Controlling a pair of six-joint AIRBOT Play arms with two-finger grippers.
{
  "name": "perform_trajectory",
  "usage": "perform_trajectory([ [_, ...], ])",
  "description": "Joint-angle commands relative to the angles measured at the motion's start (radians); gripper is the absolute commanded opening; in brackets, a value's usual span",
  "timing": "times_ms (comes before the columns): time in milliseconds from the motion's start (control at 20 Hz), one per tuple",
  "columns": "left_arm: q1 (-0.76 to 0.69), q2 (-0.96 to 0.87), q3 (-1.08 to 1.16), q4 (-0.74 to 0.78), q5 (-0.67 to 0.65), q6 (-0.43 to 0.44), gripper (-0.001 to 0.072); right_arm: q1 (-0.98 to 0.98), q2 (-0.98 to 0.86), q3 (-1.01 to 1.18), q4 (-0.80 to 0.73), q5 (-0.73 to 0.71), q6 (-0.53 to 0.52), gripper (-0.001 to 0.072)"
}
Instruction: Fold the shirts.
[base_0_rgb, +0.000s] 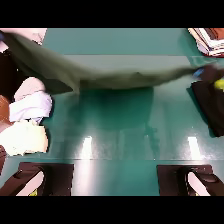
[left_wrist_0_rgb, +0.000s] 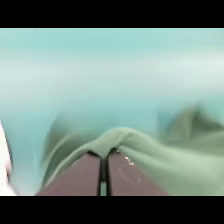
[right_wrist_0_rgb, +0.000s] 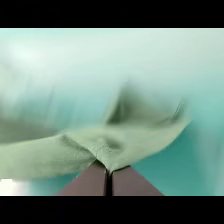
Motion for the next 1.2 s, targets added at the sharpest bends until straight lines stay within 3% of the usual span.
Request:
perform_trajectory([
  [0,0.004,0.013,0.326,-0.002,-0.004,0.002,0.0026,-0.168,0.029,0.32,0.002,0.083,-0.05,0.0015],
  [300,0.004,0.078,0.454,-0.072,0.172,-0.024,0.0026,-0.451,-0.076,0.822,0.003,0.305,-0.062,0.0015],
  [450,0.004,0.079,0.428,-0.121,0.174,-0.024,0.0026,-0.484,-0.161,0.963,0.004,0.38,-0.032,0.0015],
  [600,0.004,0.072,0.208,-0.091,0.175,-0.024,0.0025,-0.473,-0.235,0.882,0.02,0.444,-0.017,0.0014],
  [750,0.004,-0.027,-0.013,-0.103,0.12,-0.024,0.0026,-0.346,-0.325,0.684,-0.077,0.479,-0.022,0.0015],
  [900,0.004,-0.227,-0.132,-0.108,0.028,-0.012,0.0026,-0.17,-0.5,0.566,-0.262,0.51,-0.014,0.0015],
  [1050,0.004,-0.474,-0.145,-0.119,-0.002,0.011,0.0027,-0.071,-0.716,0.539,-0.313,0.495,0.015,0.0014],
  [1150,0.004,-0.622,-0.142,-0.143,0.047,0.037,0.0026,-0.043,-0.87,0.603,-0.312,0.481,0.019,0.0015],
])
